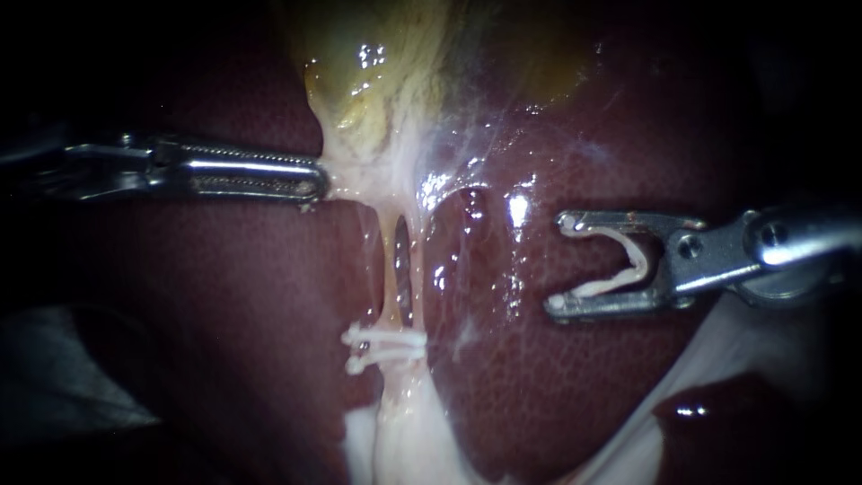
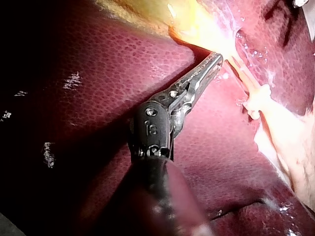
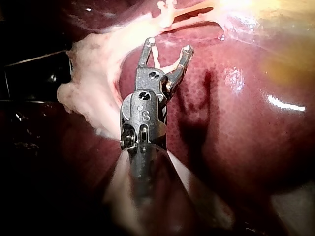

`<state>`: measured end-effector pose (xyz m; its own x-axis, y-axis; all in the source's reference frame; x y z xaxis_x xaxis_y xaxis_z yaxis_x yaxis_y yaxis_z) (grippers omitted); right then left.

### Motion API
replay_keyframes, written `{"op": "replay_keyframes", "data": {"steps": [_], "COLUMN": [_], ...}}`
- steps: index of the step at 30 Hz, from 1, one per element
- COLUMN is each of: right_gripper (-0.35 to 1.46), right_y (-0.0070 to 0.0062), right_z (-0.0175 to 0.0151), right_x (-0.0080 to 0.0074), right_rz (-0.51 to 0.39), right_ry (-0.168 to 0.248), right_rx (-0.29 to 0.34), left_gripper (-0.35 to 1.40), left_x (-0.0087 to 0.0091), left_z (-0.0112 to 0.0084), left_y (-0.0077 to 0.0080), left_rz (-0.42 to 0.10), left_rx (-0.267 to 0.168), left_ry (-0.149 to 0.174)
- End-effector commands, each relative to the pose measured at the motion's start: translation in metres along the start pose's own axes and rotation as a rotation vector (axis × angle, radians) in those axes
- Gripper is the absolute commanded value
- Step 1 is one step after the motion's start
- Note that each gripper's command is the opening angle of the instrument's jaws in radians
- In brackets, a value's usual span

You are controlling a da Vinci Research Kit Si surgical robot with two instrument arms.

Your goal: Clipping third clip left tube

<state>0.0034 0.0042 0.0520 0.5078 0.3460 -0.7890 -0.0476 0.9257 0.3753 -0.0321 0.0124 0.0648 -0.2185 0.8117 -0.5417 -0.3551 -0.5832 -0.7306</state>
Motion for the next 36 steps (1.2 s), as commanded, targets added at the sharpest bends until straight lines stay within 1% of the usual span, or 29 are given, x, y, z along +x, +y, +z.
{"op": "replay_keyframes", "data": {"steps": [1, 4, 6, 10, 12, 17, 21, 24, 27, 30, 36], "right_gripper": [0.50, 0.50, 0.50, 0.50, 0.50, 0.50, 0.50, 0.50, 0.50, 0.50, 0.50], "right_y": [0.0000, 0.0000, 0.0000, -0.0001, -0.0001, 0.0002, 0.0004, 0.0006, 0.0010, 0.0013, 0.0021], "right_z": [0.0000, 0.0001, 0.0001, 0.0006, 0.0011, 0.0033, 0.0060, 0.0081, 0.0103, 0.0124, 0.0167], "right_x": [-0.0001, 0.0000, 0.0000, 0.0003, 0.0006, 0.0018, 0.0027, 0.0033, 0.0036, 0.0035, 0.0023], "right_rz": [0.000, 0.000, 0.001, 0.002, 0.003, 0.014, 0.044, 0.060, 0.081, 0.102, 0.134], "right_ry": [0.001, 0.002, 0.003, 0.010, 0.013, 0.031, 0.046, 0.058, 0.075, 0.086, 0.093], "right_rx": [0.003, 0.006, 0.008, 0.029, 0.048, 0.096, 0.126, 0.137, 0.162, 0.183, 0.231], "left_gripper": [-0.35, -0.35, -0.35, -0.35, -0.35, -0.35, -0.35, -0.35, -0.35, -0.35, -0.35], "left_x": [0.0001, 0.0013, 0.0026, 0.0042, 0.0045, 0.0044, 0.0044, 0.0044, 0.0044, 0.0044, 0.0044], "left_z": [-0.0002, -0.0016, -0.0031, -0.0055, -0.0060, -0.0059, -0.0059, -0.0058, -0.0058, -0.0057, -0.0057], "left_y": [0.0001, 0.0006, 0.0011, 0.0021, 0.0024, 0.0027, 0.0027, 0.0027, 0.0027, 0.0028, 0.0028], "left_rz": [-0.001, -0.008, -0.021, -0.004, 0.000, 0.000, 0.000, 0.000, 0.000, 0.000, 0.000], "left_rx": [-0.001, -0.012, -0.001, 0.004, 0.005, 0.007, 0.007, 0.007, 0.008, 0.009, 0.009], "left_ry": [0.000, -0.005, -0.002, 0.023, 0.026, 0.027, 0.027, 0.027, 0.028, 0.028, 0.028]}}
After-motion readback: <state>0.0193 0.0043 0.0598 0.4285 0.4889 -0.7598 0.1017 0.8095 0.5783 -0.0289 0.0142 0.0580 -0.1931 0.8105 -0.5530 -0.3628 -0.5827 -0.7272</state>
